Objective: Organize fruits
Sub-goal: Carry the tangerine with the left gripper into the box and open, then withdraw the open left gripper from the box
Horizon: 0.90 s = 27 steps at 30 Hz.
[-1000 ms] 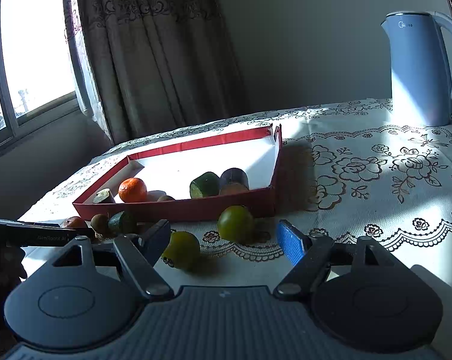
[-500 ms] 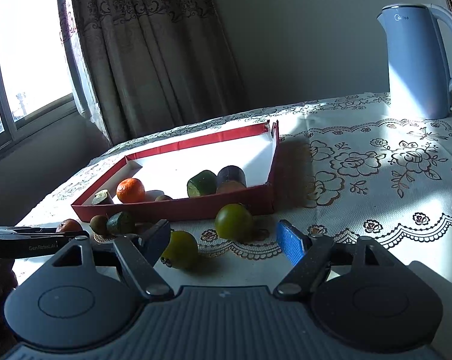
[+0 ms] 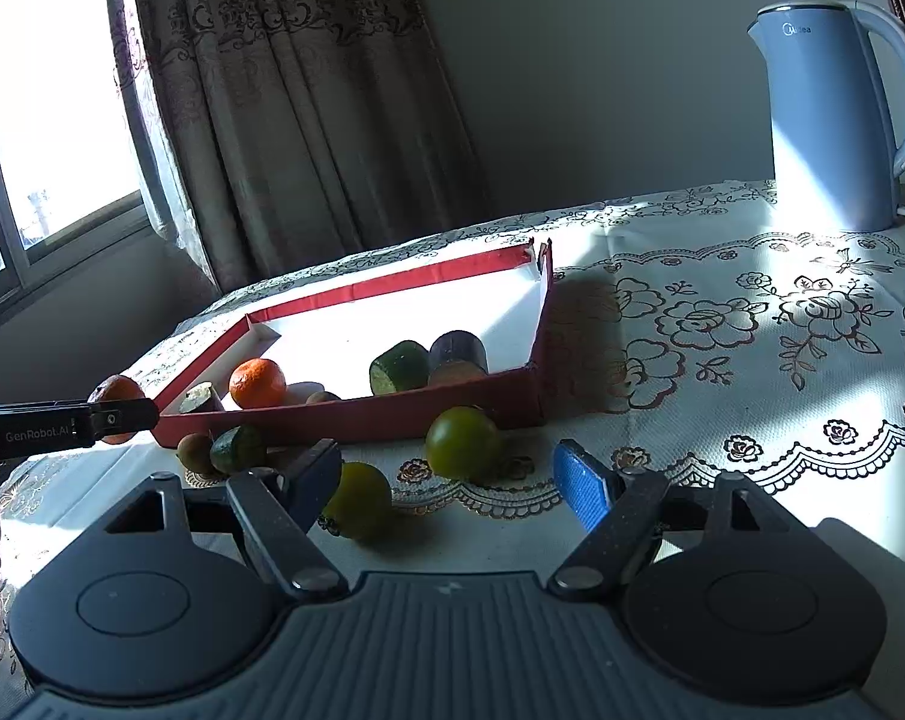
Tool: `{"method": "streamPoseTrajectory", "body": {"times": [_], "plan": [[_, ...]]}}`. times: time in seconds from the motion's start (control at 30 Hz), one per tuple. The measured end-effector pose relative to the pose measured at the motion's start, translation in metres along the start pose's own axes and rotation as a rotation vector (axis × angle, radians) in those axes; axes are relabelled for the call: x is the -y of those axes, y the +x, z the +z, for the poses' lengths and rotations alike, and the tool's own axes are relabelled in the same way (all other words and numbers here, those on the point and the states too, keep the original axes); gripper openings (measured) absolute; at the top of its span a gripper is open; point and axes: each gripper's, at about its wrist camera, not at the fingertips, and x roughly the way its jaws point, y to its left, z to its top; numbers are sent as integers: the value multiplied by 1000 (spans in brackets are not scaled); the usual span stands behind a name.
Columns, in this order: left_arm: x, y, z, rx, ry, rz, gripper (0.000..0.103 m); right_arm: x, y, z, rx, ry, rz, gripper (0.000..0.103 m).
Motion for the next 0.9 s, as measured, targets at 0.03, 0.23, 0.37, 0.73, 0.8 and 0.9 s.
{"method": "streamPoseTrajectory", "body": {"times": [0.03,0.23,0.37,0.73,0.8,0.9], "plan": [[4,4,4,2,3,-5,40,0,0,0,-1,1,0,78],[20,41,21,-46,0,-57,40,1,1,0,-5,6,1,78],[23,63,24,-84,-22,-70,40,1,2,0,-9,8,3,78],[33,67,17,-67,19,-30,84,2,3,0,-22,8,4,78],[30,50,16,-15,35,4,95,2,3,0,-22,9,4,78],[19,26,10,9,40,4,98,2,3,0,-20,14,4,78]]}}
